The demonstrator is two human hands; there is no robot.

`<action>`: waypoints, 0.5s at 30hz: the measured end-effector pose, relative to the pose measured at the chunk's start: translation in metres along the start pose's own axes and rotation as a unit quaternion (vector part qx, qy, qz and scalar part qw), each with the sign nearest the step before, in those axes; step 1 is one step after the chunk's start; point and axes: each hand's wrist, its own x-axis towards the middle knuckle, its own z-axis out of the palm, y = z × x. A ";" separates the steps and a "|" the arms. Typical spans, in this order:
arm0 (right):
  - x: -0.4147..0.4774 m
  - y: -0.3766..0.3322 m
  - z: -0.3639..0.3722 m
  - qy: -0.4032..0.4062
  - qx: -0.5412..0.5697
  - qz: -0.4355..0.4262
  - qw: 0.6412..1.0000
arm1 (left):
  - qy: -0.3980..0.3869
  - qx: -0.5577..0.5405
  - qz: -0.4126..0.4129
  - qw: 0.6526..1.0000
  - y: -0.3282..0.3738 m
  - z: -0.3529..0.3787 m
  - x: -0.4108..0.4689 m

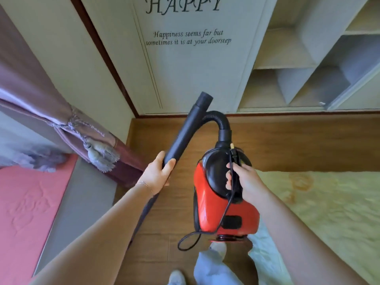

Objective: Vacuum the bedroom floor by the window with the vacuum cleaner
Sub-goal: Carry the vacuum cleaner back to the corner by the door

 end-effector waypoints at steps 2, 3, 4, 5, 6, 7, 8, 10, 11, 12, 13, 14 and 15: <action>0.014 -0.016 0.002 0.008 0.009 0.001 1.000 | 0.019 -0.041 0.017 0.999 0.038 0.013 0.026; 0.021 -0.025 0.002 0.013 0.015 0.002 1.000 | 0.019 -0.065 0.021 0.997 0.053 0.017 0.039; 0.028 -0.034 0.001 0.016 0.021 0.004 1.000 | 0.012 -0.090 0.019 0.996 0.067 0.021 0.052; 0.035 -0.042 0.001 0.017 0.026 0.006 0.999 | 0.000 -0.108 0.015 0.994 0.078 0.022 0.062; 0.041 -0.049 0.001 0.016 0.034 0.005 0.999 | -0.013 -0.114 0.016 0.993 0.087 0.024 0.073; 0.048 -0.056 0.001 0.014 0.041 0.004 0.999 | -0.024 -0.112 0.022 0.993 0.097 0.026 0.082; 0.055 -0.062 0.002 0.013 0.047 0.002 0.999 | -0.032 -0.104 0.031 0.994 0.106 0.029 0.091; 0.070 -0.078 0.006 0.010 0.049 -0.002 0.999 | -0.037 -0.083 0.056 0.994 0.127 0.037 0.110; 0.077 -0.086 0.009 0.007 0.050 -0.005 0.999 | -0.037 -0.071 0.069 0.994 0.136 0.040 0.120; 0.085 -0.094 0.012 0.007 0.053 -0.007 0.999 | -0.035 -0.060 0.078 0.995 0.143 0.044 0.132; 0.092 -0.103 0.014 0.009 0.056 -0.010 0.998 | -0.034 -0.054 0.083 0.995 0.151 0.046 0.143; 0.101 -0.112 0.016 0.013 0.060 -0.013 0.998 | -0.034 -0.049 0.085 0.995 0.156 0.048 0.156; 0.110 -0.122 0.018 0.018 0.065 -0.017 0.998 | -0.033 -0.040 0.092 0.994 0.162 0.050 0.170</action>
